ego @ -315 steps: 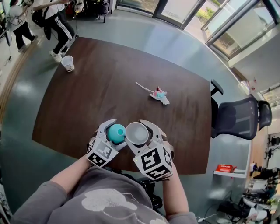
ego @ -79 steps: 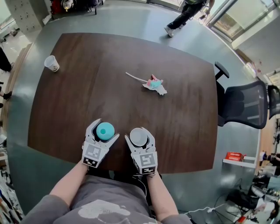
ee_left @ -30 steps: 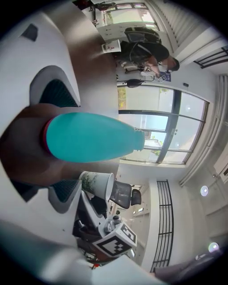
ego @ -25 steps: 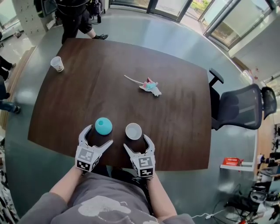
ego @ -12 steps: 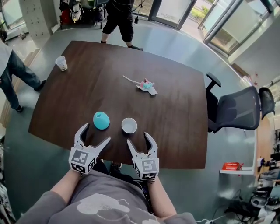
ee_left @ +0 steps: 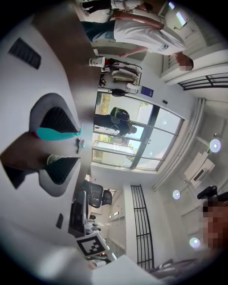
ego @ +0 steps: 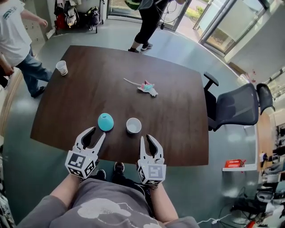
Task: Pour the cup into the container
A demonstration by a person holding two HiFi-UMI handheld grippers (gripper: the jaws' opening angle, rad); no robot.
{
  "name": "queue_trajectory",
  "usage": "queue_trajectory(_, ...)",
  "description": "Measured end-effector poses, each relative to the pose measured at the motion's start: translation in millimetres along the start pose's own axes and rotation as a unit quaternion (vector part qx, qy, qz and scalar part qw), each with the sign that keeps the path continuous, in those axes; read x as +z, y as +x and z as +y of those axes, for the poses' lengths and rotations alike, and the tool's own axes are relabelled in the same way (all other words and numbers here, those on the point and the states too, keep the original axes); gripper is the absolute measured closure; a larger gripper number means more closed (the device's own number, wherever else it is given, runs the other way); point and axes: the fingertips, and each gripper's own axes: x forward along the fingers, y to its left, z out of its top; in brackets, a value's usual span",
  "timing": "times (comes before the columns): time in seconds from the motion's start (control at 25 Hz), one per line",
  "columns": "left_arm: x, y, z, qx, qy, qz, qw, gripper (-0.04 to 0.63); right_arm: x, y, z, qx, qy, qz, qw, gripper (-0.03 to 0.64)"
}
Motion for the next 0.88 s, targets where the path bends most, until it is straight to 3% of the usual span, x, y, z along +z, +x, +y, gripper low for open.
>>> queue_trajectory(0.04, 0.2, -4.6, 1.1, -0.002, -0.002, -0.001, 1.0, 0.423, 4.0, -2.6, 3.7, -0.009, -0.009, -0.007, 1.0, 0.595)
queue_trajectory(0.08, 0.4, -10.0, 2.5, -0.001, -0.001, -0.003, 1.0, 0.447, 6.7, -4.7, 8.9, -0.013, -0.014, -0.011, 1.0, 0.606)
queue_trajectory(0.36, 7.7, -44.9, 9.1, 0.01, 0.0, -0.012, 0.9999, 0.588, 18.3, -19.9, 39.1, -0.03, 0.008, -0.011, 0.999, 0.627)
queue_trajectory(0.88, 24.3, -80.0, 0.0, -0.031, 0.033, -0.032, 0.9985, 0.588, 37.2, -41.3, 89.8, -0.035, 0.004, -0.024, 0.999, 0.629)
